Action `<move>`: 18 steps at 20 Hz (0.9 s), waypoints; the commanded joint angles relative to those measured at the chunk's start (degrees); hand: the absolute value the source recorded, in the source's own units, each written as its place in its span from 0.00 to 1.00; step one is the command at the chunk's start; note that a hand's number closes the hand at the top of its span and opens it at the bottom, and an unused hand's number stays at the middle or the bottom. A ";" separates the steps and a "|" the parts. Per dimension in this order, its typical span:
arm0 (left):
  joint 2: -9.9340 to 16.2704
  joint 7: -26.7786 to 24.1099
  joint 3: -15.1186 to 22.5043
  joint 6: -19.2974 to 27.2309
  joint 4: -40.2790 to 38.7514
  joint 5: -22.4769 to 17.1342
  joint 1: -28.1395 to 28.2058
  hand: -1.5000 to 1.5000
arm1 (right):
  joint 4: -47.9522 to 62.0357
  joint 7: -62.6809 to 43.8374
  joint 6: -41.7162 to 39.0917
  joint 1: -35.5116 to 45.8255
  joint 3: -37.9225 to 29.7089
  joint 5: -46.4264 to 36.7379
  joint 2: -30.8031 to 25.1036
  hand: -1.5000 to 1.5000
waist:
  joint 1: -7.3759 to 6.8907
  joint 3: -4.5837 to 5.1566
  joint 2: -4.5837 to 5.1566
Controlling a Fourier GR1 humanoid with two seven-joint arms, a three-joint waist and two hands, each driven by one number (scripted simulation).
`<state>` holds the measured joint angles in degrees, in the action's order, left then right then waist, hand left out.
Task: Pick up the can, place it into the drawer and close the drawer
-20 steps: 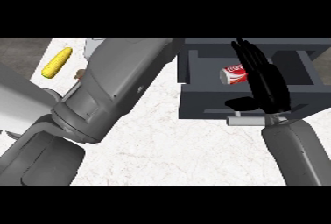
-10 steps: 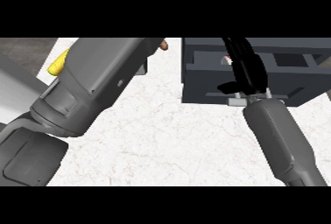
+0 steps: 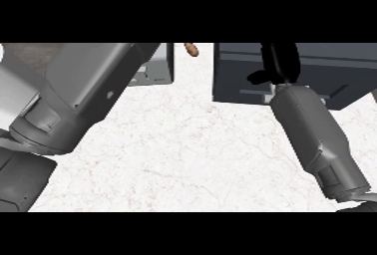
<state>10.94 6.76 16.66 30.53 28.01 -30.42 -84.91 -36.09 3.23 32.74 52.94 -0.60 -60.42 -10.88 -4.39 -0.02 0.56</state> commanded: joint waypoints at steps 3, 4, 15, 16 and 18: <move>0.31 0.88 1.03 0.43 4.84 1.06 4.17 0.00 | 9.81 1.67 4.99 8.09 -3.09 -0.43 -1.38 0.00 | -1.10 -0.04 0.38; 2.50 2.64 1.02 -0.95 6.53 0.87 3.66 0.00 | 10.78 1.15 4.23 9.29 -3.54 -0.19 -1.56 0.00 | -1.95 -0.03 0.19; 7.17 5.09 1.39 -2.67 15.67 1.02 10.77 0.00 | 15.71 1.94 4.41 17.03 -7.12 2.59 0.61 0.00 | -2.73 -0.02 0.42; 6.86 4.79 1.07 -2.44 15.98 0.72 11.45 0.00 | 14.92 4.14 2.68 18.23 -8.39 4.49 0.30 0.00 | -2.70 -0.05 0.50; 7.10 6.06 1.92 -2.32 17.22 1.23 11.76 0.00 | 14.30 8.43 5.39 15.86 -10.02 6.57 1.23 0.00 | -2.83 -0.15 0.61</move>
<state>16.79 12.21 18.27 28.97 42.80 -29.29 -75.15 -19.91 9.40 34.97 65.15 -6.25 -58.78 -11.15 -6.02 -0.44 1.54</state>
